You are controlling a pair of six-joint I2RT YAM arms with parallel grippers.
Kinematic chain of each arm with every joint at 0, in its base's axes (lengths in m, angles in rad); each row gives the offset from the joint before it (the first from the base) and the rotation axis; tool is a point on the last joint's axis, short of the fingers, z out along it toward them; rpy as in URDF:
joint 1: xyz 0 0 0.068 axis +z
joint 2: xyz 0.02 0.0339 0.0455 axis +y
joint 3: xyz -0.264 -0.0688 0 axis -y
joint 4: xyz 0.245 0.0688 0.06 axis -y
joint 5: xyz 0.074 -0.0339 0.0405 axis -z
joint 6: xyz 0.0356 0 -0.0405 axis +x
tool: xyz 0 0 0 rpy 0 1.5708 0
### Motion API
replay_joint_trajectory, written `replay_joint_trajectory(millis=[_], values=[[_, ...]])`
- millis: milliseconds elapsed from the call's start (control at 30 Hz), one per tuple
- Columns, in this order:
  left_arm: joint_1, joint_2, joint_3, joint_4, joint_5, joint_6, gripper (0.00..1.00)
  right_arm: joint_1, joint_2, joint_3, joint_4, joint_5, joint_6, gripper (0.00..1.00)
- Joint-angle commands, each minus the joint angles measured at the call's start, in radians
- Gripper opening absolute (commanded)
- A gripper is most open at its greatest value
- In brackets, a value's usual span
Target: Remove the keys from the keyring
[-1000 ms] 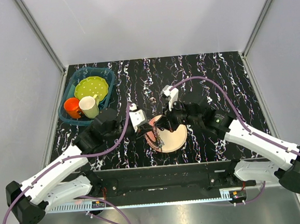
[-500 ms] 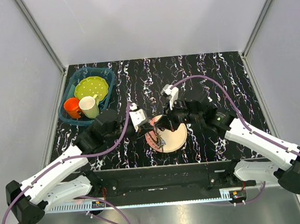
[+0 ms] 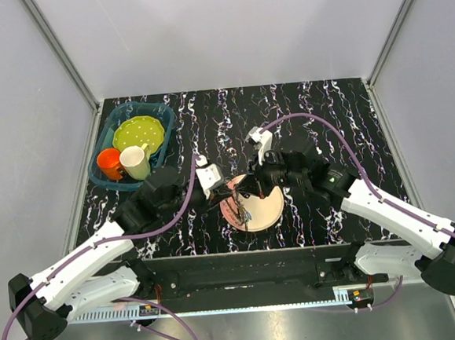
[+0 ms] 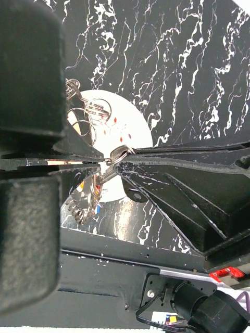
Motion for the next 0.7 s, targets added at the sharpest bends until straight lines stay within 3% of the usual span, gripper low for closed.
replay_joint_trajectory(millis=[0,400,667], values=[[0.001,-0.064,0.005,0.082,-0.043,-0.010,0.00,-0.046,-0.012,0.028,0.004,0.101,0.034,0.00],[-0.001,-0.107,-0.013,0.106,-0.063,-0.003,0.00,-0.088,0.048,0.018,0.023,0.056,0.114,0.00],[0.001,-0.073,0.016,0.033,-0.081,0.014,0.00,-0.088,-0.010,0.024,0.070,-0.032,0.007,0.00]])
